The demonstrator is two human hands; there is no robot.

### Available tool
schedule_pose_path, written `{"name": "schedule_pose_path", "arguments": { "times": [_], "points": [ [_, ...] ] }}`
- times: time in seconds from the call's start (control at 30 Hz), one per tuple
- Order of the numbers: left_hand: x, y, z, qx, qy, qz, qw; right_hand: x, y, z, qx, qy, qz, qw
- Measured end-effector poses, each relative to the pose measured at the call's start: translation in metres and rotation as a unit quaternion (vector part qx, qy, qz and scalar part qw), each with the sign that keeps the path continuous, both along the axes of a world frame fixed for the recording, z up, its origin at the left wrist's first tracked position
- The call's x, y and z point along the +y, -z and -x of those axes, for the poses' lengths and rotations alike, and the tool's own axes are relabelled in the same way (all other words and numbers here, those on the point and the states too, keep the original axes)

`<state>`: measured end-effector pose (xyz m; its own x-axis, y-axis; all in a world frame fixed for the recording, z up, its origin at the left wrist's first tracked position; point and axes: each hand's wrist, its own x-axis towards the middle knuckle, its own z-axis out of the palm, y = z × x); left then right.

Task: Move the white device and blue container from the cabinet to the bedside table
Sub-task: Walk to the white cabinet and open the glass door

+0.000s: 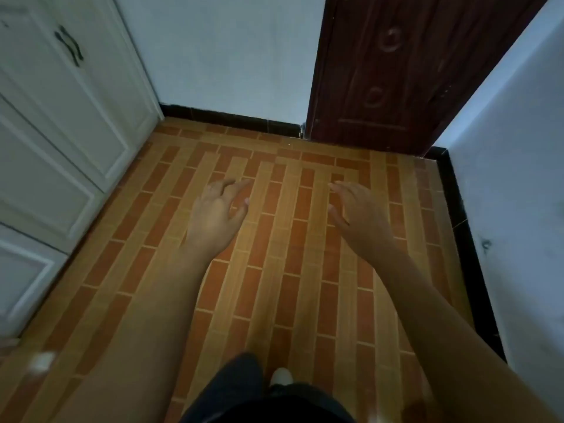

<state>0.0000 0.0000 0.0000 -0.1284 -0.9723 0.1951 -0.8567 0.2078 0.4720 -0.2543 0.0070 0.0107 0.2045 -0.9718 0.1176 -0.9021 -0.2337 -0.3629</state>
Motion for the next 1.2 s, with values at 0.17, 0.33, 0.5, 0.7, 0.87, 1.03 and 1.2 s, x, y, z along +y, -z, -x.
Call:
{"name": "schedule_pose_path", "arguments": {
  "times": [0.17, 0.33, 0.5, 0.7, 0.87, 1.03, 1.2],
  "points": [
    [-0.017, 0.011, 0.0, 0.0, -0.03, -0.016, 0.999, -0.022, 0.005, 0.002, -0.001, -0.012, -0.001, 1.0],
    [-0.066, 0.021, -0.002, 0.003, -0.04, -0.01, 0.999, -0.073, 0.007, 0.002, 0.005, -0.022, 0.019, 1.0],
    [-0.146, 0.017, -0.014, 0.017, -0.041, -0.003, 0.999, -0.148, -0.001, -0.013, -0.004, -0.022, 0.032, 0.999],
    [-0.253, 0.007, -0.036, 0.019, -0.03, -0.001, 0.999, -0.253, -0.018, -0.039, -0.006, -0.012, 0.032, 0.999],
    [-0.323, -0.001, -0.05, 0.024, -0.03, 0.002, 0.999, -0.324, -0.023, -0.054, -0.016, -0.009, 0.035, 0.999],
    [-0.38, 0.0, -0.062, 0.014, -0.06, 0.006, 0.998, -0.39, -0.018, -0.064, -0.024, -0.019, 0.032, 0.999],
    [-0.444, 0.012, -0.071, 0.018, -0.075, -0.002, 0.997, -0.474, -0.005, -0.074, -0.044, -0.051, 0.031, 0.997]
  ]
}}
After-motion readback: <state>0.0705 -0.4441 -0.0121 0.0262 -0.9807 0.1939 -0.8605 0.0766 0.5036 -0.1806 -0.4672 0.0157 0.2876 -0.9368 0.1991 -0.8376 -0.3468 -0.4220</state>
